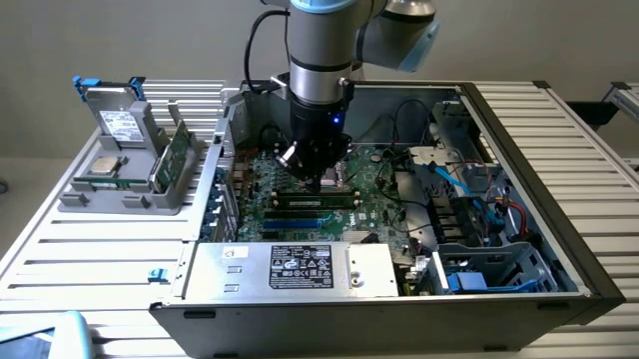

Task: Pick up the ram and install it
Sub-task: 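Press down the ram until it locks into place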

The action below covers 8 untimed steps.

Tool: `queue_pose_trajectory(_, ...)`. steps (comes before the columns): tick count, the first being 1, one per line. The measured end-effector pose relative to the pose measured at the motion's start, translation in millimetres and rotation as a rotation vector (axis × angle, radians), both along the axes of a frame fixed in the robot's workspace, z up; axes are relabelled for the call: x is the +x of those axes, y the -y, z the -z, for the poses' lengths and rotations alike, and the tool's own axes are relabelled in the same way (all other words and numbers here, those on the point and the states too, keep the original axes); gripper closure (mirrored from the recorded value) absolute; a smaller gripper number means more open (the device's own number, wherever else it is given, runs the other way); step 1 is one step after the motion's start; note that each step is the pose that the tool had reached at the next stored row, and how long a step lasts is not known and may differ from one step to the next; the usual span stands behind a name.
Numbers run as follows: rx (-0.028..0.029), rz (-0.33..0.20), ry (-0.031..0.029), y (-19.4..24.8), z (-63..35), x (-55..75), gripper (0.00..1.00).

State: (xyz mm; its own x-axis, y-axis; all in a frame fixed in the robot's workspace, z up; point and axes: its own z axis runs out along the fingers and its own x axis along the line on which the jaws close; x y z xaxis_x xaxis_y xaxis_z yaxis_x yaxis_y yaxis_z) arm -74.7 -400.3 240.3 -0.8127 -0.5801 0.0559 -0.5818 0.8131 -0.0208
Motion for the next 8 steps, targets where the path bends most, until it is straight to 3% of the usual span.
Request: queue_pose_trajectory(8, 0.0, 0.137, 0.0, 0.0, 1.0, 0.0, 0.89)
